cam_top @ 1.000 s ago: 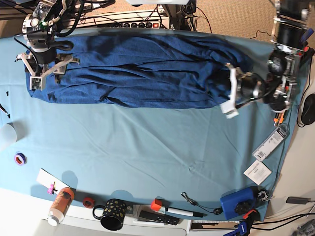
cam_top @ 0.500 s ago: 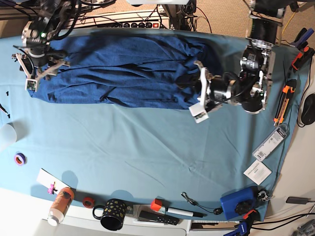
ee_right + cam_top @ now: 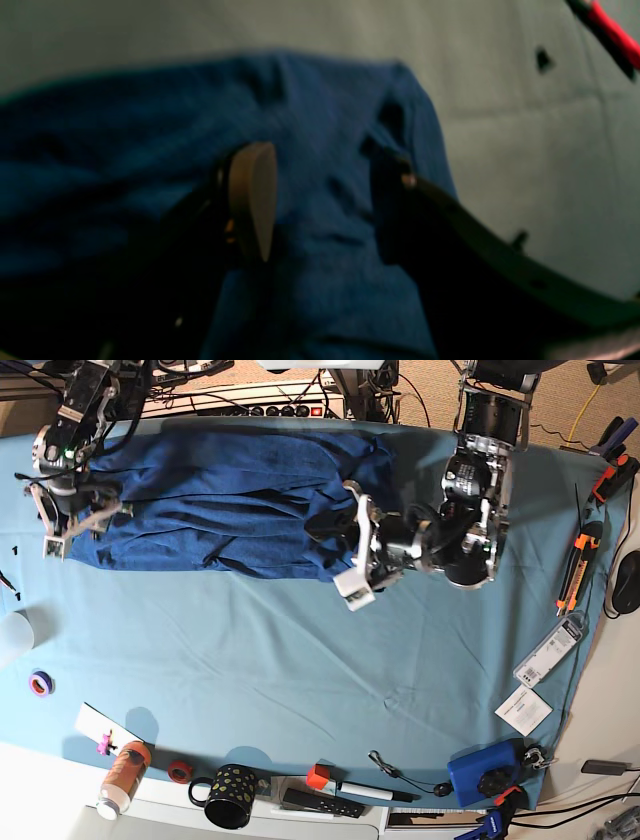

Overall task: Layout the t-shirt on the table in an organized manner, then fold the t-shirt properly
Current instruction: 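Drag the hem end with the left gripper over toward the collar end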

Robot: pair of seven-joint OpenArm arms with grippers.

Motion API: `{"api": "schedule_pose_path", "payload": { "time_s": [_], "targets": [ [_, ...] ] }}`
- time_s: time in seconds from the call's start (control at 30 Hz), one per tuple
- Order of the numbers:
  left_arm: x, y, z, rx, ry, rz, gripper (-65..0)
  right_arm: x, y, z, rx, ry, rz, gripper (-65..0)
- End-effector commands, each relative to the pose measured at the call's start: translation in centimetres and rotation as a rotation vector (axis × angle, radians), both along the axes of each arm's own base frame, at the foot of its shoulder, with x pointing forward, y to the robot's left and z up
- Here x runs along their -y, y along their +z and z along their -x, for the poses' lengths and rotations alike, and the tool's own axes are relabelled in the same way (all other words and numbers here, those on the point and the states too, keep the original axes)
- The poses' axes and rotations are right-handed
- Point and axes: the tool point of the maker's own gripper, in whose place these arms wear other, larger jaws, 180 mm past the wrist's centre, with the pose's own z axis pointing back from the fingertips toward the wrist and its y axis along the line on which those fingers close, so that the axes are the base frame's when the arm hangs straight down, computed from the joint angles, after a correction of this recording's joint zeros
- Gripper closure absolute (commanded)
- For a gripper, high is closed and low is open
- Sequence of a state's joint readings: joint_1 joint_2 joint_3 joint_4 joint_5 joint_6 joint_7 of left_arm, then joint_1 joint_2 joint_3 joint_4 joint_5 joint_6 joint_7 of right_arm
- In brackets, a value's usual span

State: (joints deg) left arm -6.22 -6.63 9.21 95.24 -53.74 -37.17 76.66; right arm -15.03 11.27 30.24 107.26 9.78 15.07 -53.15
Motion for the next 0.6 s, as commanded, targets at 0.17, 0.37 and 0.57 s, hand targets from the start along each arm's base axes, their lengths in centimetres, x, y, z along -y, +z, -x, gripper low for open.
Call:
{"api": "schedule_pose_path", "payload": {
  "time_s": [0.17,0.37,0.57],
  "targets": [
    [3.0,0.1,0.3,0.081,-0.028,-0.027,0.0,-1.3,4.3,-4.5,0.19,0.093,-0.026,-30.0],
    [5.9,-0.1,1.9,0.113,-0.083,-0.031,0.0,-1.8,5.9,-5.5,0.255,0.113,-0.03,-30.0],
    [8.9,0.5,2.1,0.207,-0.122,-0.074,0.0,-2.2,7.1,-5.4,0.263,0.125,-0.009,-30.0]
  ]
}}
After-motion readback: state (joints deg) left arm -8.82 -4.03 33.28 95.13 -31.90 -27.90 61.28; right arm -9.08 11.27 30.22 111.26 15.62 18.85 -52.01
